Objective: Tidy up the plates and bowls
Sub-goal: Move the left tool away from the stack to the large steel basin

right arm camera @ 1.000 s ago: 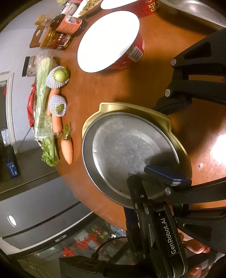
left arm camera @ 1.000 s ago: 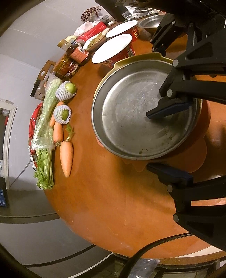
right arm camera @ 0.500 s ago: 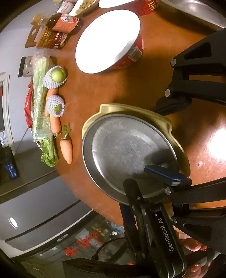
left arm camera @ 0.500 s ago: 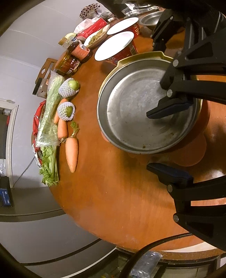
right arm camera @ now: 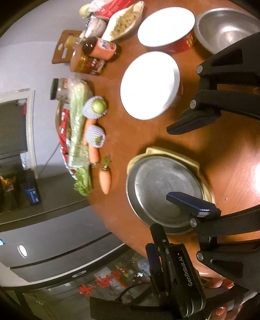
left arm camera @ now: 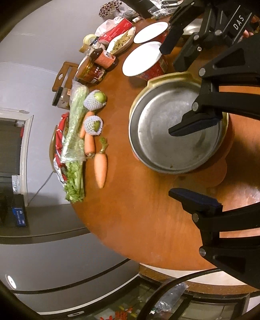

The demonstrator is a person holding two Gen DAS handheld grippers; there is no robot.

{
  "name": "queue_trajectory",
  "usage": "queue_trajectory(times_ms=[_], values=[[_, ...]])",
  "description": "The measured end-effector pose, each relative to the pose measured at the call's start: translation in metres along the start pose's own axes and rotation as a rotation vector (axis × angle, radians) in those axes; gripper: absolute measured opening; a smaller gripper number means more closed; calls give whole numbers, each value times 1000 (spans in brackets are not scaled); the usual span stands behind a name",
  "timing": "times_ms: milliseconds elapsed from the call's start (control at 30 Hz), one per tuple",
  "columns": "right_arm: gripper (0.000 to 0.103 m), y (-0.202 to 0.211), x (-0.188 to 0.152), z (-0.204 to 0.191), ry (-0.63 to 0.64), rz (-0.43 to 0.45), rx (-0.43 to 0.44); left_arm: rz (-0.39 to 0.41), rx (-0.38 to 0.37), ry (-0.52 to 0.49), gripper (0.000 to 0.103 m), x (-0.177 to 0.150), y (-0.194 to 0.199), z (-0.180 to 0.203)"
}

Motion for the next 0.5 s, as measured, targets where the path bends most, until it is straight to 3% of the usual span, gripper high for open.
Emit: queue_trajectory(times_ms=[500], values=[[66, 62, 3, 80, -16, 107, -52, 74, -60, -62, 55, 12, 22, 94]])
Point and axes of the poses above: each gripper's, at about its wrist camera, not at the fingertips, and y roughly against the way its jaws point, z to its right, x to its top, the point moved 5 cm from there along -y, roughly the way its jaws point, and after that the axes turned 12 degrees about -x, right-handed, at the moved point
